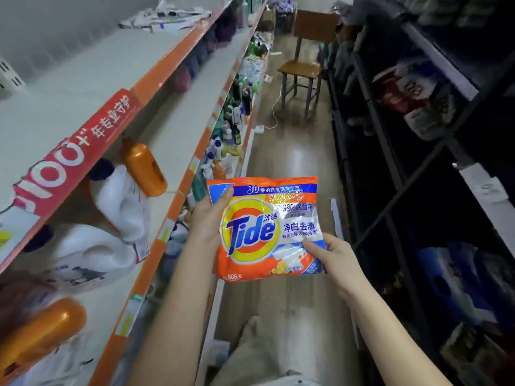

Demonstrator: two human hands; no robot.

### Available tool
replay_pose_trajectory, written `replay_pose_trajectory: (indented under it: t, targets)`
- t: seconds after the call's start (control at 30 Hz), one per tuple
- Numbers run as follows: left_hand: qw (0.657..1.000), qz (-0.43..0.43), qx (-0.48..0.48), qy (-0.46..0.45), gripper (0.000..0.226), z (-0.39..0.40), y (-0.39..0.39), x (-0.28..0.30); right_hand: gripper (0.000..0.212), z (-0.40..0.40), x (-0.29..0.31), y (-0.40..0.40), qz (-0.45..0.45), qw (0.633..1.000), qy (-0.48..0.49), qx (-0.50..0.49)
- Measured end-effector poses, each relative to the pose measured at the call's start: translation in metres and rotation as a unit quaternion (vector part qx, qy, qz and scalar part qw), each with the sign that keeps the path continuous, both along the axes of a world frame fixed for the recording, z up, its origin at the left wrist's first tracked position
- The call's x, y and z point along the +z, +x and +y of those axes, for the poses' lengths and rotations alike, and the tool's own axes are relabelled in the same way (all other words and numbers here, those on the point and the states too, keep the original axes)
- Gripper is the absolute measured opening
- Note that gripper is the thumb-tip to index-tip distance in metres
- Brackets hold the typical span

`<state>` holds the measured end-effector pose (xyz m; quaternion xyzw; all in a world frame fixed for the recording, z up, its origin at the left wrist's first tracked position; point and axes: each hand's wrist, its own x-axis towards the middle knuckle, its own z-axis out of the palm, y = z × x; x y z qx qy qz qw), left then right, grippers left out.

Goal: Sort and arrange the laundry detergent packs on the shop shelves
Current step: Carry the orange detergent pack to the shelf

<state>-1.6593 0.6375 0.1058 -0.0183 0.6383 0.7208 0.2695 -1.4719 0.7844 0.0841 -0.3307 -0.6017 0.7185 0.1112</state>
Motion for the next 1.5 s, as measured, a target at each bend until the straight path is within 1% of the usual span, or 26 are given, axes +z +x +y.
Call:
replay_pose_trajectory:
  t: [0.27, 0.37, 0.43, 0.6, 0.67, 0.77, 0.87, 1.0, 1.23, 1.37, 1.5]
  targets:
    - [0.998, 0.013, -0.042, 0.033, 0.014, 0.114, -0.147, 0.018, 0.017, 0.096, 0.012, -0.136, 0.021, 0.999, 0.015, -0.046]
    - [0.998, 0.009, -0.054, 0.023, 0.024, 0.155, -0.194, 0.015, 0.018, 0.136, 0.007, -0.180, 0.018, 0.998, 0.027, -0.061]
    - [0.998, 0.010, -0.054, 0.023, 0.026, 0.182, -0.224, 0.012, 0.016, 0.164, 0.002, -0.210, 0.016, 0.997, 0.033, -0.067]
    - [0.998, 0.020, -0.059, 0.023, 0.024, 0.257, -0.300, 0.009, 0.015, 0.237, 0.000, -0.287, 0.023, 0.997, 0.037, -0.064]
    - [0.997, 0.024, -0.064, 0.021, 0.023, 0.291, -0.330, 0.016, 0.015, 0.269, 0.005, -0.316, 0.028, 0.997, 0.035, -0.070]
    - [0.997, 0.030, -0.072, 0.009, 0.021, 0.345, -0.370, 0.032, 0.009, 0.317, 0.015, -0.356, 0.032, 0.995, 0.046, -0.084]
    - [0.995, 0.044, -0.088, 0.016, 0.018, 0.396, -0.401, 0.047, 0.009, 0.363, 0.026, -0.386, 0.033, 0.992, 0.057, -0.108]
    - [0.989, 0.063, -0.126, 0.039, 0.012, 0.454, -0.424, 0.068, 0.006, 0.408, 0.044, -0.405, 0.041, 0.986, 0.072, -0.142]
    - [0.962, 0.080, -0.252, 0.073, 0.012, 0.557, -0.430, 0.106, 0.008, 0.459, 0.079, -0.393, 0.057, 0.959, 0.110, -0.256]
    - [0.930, 0.096, -0.338, 0.110, 0.013, 0.609, -0.413, 0.137, 0.012, 0.469, 0.112, -0.369, 0.066, 0.928, 0.142, -0.339]
    - [0.877, 0.115, -0.436, 0.166, 0.017, 0.652, -0.375, 0.180, 0.010, 0.459, 0.154, -0.334, 0.082, 0.876, 0.190, -0.436]
